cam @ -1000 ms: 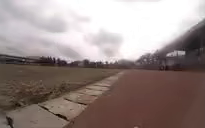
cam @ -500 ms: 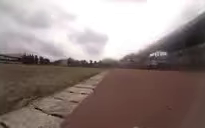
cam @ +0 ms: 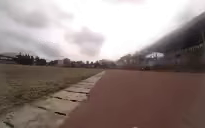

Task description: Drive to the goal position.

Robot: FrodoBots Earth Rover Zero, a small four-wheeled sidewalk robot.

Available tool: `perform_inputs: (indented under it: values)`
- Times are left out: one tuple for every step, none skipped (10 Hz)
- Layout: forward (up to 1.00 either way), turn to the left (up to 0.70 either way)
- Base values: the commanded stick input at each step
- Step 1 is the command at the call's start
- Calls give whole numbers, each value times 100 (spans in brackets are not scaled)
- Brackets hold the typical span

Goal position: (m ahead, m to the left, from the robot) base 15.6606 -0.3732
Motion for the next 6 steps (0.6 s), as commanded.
perform_inputs:
  values:
    - [100, 0]
    - [100, 0]
    - [100, 0]
    - [100, 0]
    - [100, 0]
    - [100, 0]
